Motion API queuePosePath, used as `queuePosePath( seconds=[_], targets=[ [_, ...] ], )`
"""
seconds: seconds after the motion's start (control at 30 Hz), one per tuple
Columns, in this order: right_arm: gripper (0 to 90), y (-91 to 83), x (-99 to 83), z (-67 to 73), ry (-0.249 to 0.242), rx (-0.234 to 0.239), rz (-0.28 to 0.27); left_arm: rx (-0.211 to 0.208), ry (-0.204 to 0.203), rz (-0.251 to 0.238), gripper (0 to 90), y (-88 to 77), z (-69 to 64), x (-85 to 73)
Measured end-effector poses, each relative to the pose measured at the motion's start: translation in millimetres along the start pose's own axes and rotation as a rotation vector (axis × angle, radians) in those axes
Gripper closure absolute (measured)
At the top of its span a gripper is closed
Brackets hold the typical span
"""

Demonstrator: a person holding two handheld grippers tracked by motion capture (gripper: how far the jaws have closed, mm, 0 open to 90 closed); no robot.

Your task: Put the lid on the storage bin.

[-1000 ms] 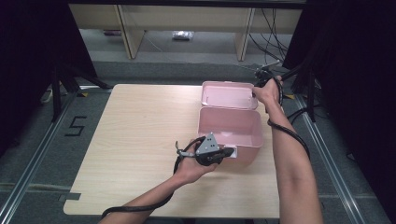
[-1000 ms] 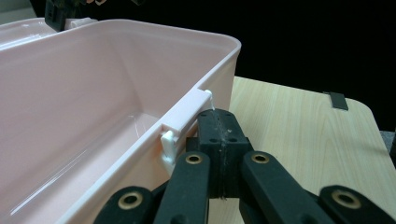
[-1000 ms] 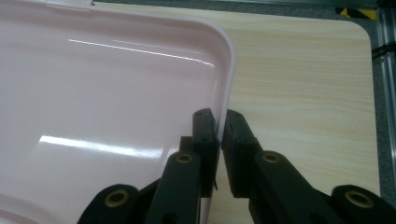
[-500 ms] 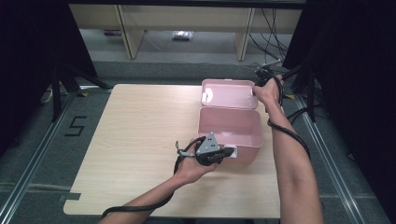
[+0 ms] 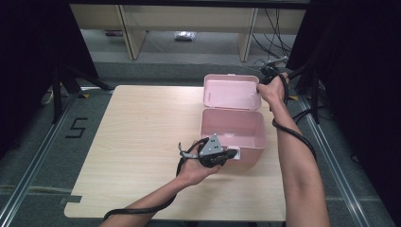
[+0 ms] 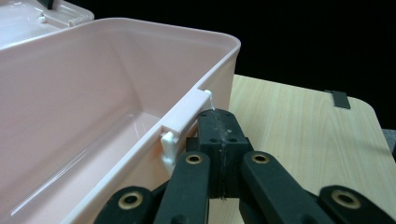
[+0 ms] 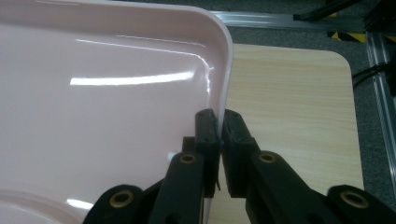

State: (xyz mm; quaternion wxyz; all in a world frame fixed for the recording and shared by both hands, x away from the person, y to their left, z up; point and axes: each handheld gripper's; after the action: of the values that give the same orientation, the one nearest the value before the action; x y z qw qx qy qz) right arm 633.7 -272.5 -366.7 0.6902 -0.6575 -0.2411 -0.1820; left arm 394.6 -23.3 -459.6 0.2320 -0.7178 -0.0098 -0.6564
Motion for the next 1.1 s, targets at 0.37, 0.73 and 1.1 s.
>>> queuePosePath(
  seconds=[0.37, 0.73, 1.1],
  targets=[
    [87.8, -13.2, 2.3, 3.2, 0.010, 0.009, -0.032, 0.000, 0.001, 0.004, 89.9, 0.5, 0.0, 0.4],
    [88.2, -22.8, 3.0, 2.4, -0.022, 0.011, -0.082, -0.002, 0.005, 0.010, 89.9, 1.0, 0.4, 1.3],
    [88.4, -33.7, 1.0, 3.5, -0.029, 0.020, -0.108, -0.002, 0.006, 0.014, 89.9, 1.2, 0.6, 1.9]
  ],
)
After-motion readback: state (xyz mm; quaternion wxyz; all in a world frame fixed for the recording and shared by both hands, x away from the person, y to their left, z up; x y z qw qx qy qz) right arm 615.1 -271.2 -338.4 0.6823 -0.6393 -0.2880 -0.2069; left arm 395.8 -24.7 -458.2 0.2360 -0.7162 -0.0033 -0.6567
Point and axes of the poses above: each handheld gripper's, and its own axes: y roughly forward along the jaws, x roughly out of its top, z roughly to its left, and after that the axes turned 3 degrees about -x, right-handed
